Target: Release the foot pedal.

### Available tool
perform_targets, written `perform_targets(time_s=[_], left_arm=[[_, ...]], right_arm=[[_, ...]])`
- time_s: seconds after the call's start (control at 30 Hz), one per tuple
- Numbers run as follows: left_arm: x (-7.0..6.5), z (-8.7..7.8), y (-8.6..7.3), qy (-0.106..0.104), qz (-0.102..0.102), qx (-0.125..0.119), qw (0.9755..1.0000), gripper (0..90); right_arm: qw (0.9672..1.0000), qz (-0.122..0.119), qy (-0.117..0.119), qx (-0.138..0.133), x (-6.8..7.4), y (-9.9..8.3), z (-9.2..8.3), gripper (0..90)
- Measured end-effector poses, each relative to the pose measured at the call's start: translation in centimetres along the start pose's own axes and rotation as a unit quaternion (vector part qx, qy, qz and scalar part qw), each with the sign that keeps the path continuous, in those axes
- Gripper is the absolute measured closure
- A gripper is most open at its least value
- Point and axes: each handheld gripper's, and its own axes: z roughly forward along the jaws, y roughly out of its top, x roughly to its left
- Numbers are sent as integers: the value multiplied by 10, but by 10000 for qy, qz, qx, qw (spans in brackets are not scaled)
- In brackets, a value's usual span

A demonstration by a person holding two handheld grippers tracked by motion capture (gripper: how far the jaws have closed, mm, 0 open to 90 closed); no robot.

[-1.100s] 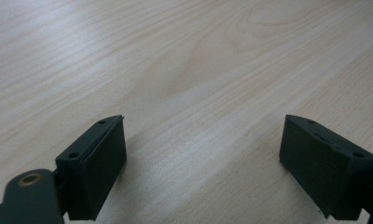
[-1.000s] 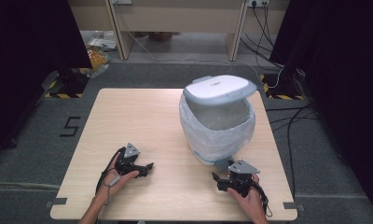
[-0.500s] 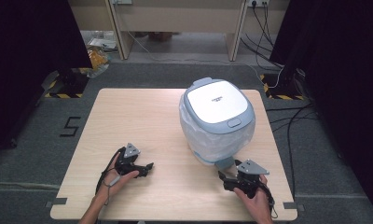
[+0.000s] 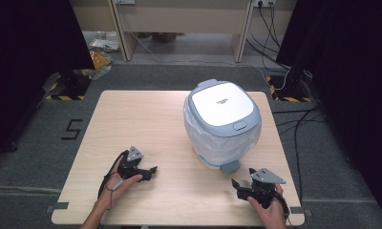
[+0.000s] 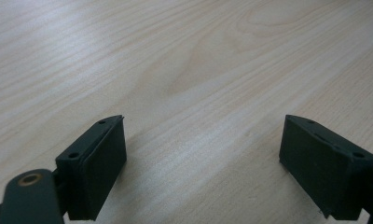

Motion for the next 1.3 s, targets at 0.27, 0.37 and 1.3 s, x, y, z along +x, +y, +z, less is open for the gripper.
perform_targets(time_s=[0.27,0.37,1.3], left_arm=[[0,0,0,0,0,1,10000,139],[0,0,0,-1,-1,1,10000,139],[0,0,0,0,0,1,10000,139]], right_arm=[[9999,-9,-2,106,1,-10,-9,195],[9995,10,-23,301,3,-13,-11,195],[9989,7,-47,457,4,-42,-12,138]])
